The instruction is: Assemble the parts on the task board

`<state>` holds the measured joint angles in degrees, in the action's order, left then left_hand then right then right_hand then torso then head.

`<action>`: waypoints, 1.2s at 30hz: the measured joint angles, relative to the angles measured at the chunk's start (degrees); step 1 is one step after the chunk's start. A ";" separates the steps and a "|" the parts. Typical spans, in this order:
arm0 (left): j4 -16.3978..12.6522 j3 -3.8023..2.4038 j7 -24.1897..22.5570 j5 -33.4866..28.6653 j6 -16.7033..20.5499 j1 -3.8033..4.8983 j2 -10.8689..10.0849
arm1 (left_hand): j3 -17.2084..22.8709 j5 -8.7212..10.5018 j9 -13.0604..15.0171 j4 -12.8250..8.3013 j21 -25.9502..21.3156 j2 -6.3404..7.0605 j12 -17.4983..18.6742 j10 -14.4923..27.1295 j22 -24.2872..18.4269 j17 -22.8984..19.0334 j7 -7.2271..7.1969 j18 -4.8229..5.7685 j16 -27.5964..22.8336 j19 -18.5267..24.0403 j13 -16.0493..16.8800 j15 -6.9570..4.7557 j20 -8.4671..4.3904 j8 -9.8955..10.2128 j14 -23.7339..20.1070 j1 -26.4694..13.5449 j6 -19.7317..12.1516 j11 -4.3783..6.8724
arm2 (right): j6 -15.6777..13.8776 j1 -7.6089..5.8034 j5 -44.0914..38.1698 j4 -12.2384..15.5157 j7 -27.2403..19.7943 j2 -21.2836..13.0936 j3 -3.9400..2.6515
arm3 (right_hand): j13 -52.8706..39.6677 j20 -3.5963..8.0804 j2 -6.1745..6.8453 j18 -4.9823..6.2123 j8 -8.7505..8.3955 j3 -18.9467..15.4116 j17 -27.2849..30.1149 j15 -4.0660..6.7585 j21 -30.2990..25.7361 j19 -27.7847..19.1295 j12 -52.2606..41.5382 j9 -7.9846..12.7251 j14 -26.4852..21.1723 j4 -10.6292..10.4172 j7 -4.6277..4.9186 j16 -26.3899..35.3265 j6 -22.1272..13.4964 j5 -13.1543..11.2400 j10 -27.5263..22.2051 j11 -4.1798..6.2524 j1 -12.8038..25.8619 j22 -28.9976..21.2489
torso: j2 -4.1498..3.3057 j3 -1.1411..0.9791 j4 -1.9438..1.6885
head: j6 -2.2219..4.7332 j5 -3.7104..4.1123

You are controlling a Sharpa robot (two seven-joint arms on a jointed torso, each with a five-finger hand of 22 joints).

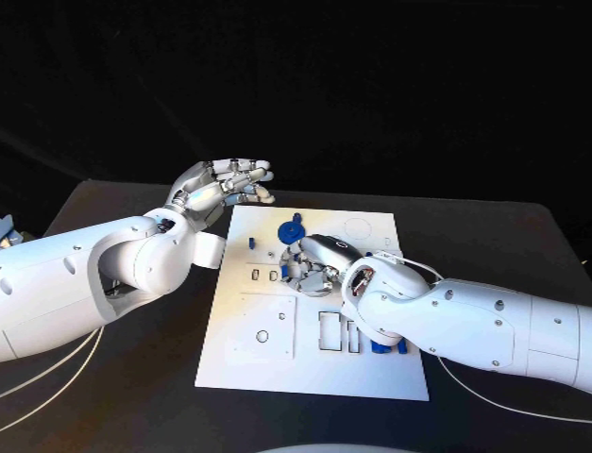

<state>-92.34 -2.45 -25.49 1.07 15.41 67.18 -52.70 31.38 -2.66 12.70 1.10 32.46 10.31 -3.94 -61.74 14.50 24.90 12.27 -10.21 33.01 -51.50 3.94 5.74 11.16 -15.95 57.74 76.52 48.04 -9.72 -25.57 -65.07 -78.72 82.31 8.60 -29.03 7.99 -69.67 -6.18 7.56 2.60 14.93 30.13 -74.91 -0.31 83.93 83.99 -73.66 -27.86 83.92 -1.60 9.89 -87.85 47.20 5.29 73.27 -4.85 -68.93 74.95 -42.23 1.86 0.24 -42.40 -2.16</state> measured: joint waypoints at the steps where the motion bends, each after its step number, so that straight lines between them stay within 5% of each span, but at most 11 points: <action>1: 0.00 0.00 0.01 0.00 0.00 0.00 0.00 | 0.00 0.00 0.00 0.00 0.00 0.00 0.00 0.00 0.00 0.00 0.00 0.00 0.00 0.00 0.00 0.00 0.00 0.00 0.00 0.00 0.00 0.00 | -0.02 0.00 0.00 0.00 0.00 0.00 0.00 | 0.10 0.00 0.02 0.00 -0.11 -0.02 0.00 0.00 -0.23 0.00 0.22 0.08 0.00 0.01 0.15 0.00 -0.15 -0.10 -0.08 -0.08 0.02 0.00 | 0.00 0.01 0.00 | 0.00 0.00; 11: 0.00 0.00 0.07 0.00 0.00 0.00 0.00 | 0.00 0.00 -0.01 0.00 0.00 0.00 0.00 0.00 -0.01 -0.01 0.00 0.00 0.00 0.00 0.00 0.00 0.00 0.00 0.00 0.00 0.00 0.00 | -0.28 0.00 -0.06 0.06 -0.03 0.02 0.00 | 1.13 -0.83 2.05 0.00 -3.22 -2.96 0.00 -0.74 -0.68 0.00 1.03 1.41 0.09 -0.40 0.94 0.00 -3.59 -1.43 -1.42 -1.01 -0.69 -0.01 | 0.01 0.01 -0.02 | 0.05 -0.01; 26: 0.52 0.03 0.23 0.26 -0.03 0.00 0.05 | 0.03 0.00 0.11 -0.31 0.68 -0.23 0.00 0.00 0.29 0.36 0.00 0.00 0.72 0.20 0.04 0.00 0.20 0.00 0.00 -0.23 0.00 0.00 | -2.99 0.02 -0.75 2.29 -1.33 -1.62 0.00 | 2.06 -1.44 2.34 0.00 -6.16 -5.54 0.01 -1.63 -1.18 -0.20 1.70 2.42 0.00 -1.41 1.04 0.31 -6.22 -1.53 -2.65 -1.81 -0.98 -0.02 | 0.14 -0.01 0.02 | 0.17 0.03; 32: 2.70 0.09 1.89 3.29 -0.87 0.00 0.36 | -1.36 0.00 0.38 0.56 3.84 -0.21 -0.99 -1.74 1.76 3.37 -0.10 0.00 6.59 -0.68 0.74 -0.92 -0.60 0.64 2.71 -2.45 -0.33 1.01 | -4.32 -1.78 1.56 5.74 -5.09 -5.24 -0.26 | 2.82 -2.06 1.55 0.00 -6.89 -5.54 0.01 -1.63 -4.85 -2.75 2.39 2.60 0.00 -1.41 1.04 1.75 -6.22 -0.93 -4.08 -2.03 -2.34 -0.03 | 0.57 -0.04 0.07 | 0.46 -0.02; 36: 4.83 0.12 4.18 7.00 -1.34 -0.01 0.99 | -4.21 -0.03 1.83 4.05 10.92 -0.95 -8.86 -9.09 5.17 13.08 -1.67 0.00 21.86 -7.84 5.08 -3.78 -3.21 -1.09 12.33 -5.99 1.74 3.80 | -3.97 -3.87 6.21 7.61 -9.15 -8.87 -0.36 | 4.46 -2.02 0.89 0.93 -6.80 -5.44 0.01 -1.63 -7.31 -4.36 3.59 2.47 0.00 -1.31 1.04 2.65 -5.46 1.72 -5.95 -1.82 -3.77 -0.03 | 1.12 -0.09 0.16 | 0.48 0.03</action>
<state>-87.51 -2.33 -21.31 8.07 14.07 67.17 -51.71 27.16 -2.69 14.53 5.15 43.38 9.37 -12.80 -70.83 19.68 37.99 10.60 -10.21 54.87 -59.34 9.03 1.97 7.95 -17.03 70.06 70.54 49.78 -5.93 -29.55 -68.94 -72.51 89.91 -0.55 -37.90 7.63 -65.21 -8.20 8.46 3.53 8.13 24.69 -74.90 -1.94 76.62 79.63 -70.07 -25.39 83.92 -2.91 10.92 -85.20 41.74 7.01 67.31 -6.67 -72.70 74.92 -41.11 1.77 0.41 -41.92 -2.13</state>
